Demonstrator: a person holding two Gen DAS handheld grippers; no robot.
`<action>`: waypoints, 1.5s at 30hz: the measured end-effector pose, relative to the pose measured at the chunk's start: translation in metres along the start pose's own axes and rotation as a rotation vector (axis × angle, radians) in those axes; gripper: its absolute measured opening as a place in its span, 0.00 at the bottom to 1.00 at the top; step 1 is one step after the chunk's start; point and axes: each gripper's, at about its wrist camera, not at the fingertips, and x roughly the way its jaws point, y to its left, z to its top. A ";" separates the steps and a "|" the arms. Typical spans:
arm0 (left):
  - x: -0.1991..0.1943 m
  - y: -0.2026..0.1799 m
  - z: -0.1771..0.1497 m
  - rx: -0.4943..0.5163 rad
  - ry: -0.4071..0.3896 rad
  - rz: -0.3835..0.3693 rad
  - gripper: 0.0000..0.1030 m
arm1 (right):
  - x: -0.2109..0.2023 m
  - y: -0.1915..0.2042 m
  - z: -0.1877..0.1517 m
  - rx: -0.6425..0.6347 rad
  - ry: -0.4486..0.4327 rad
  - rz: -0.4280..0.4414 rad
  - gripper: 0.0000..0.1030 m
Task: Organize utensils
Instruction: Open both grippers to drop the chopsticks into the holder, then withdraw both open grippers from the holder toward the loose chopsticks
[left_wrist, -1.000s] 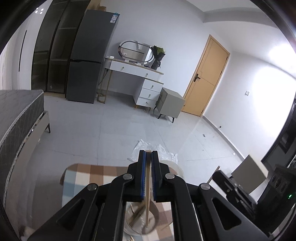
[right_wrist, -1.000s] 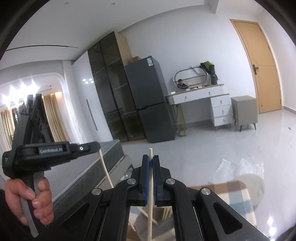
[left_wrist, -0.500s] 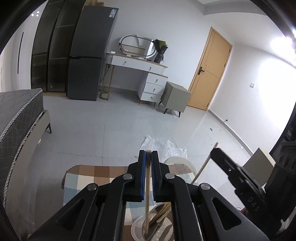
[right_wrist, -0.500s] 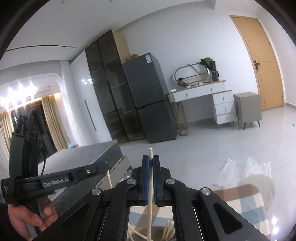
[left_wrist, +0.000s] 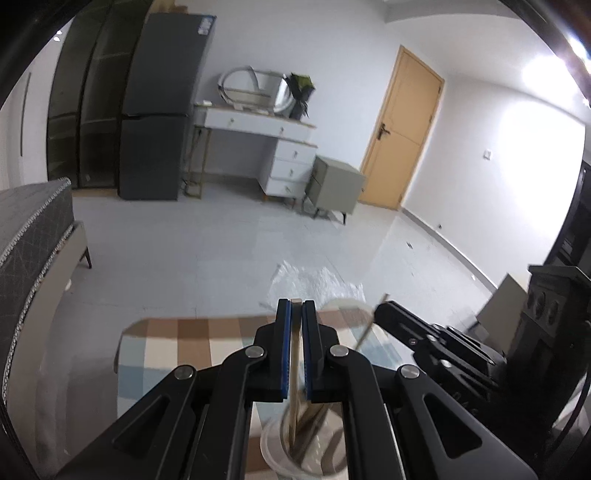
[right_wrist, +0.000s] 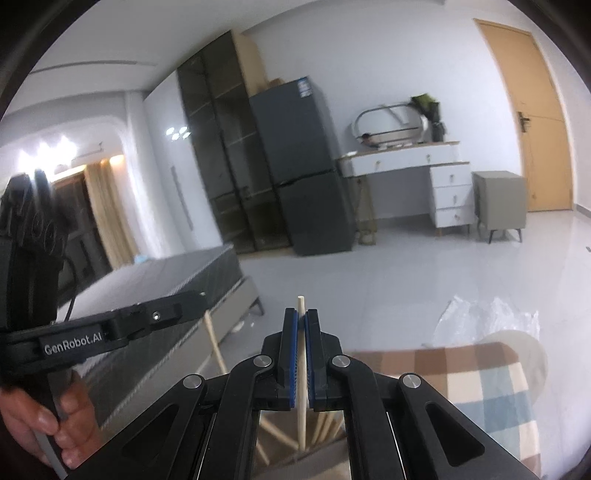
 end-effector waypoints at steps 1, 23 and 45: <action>0.000 0.002 -0.003 -0.007 0.026 -0.017 0.01 | 0.000 0.001 -0.004 -0.011 0.014 0.006 0.06; -0.086 -0.026 -0.029 -0.083 0.061 0.088 0.72 | -0.116 0.005 -0.044 0.117 0.063 -0.012 0.74; -0.117 -0.063 -0.102 -0.046 0.012 0.199 0.87 | -0.194 0.013 -0.110 0.149 0.008 -0.136 0.96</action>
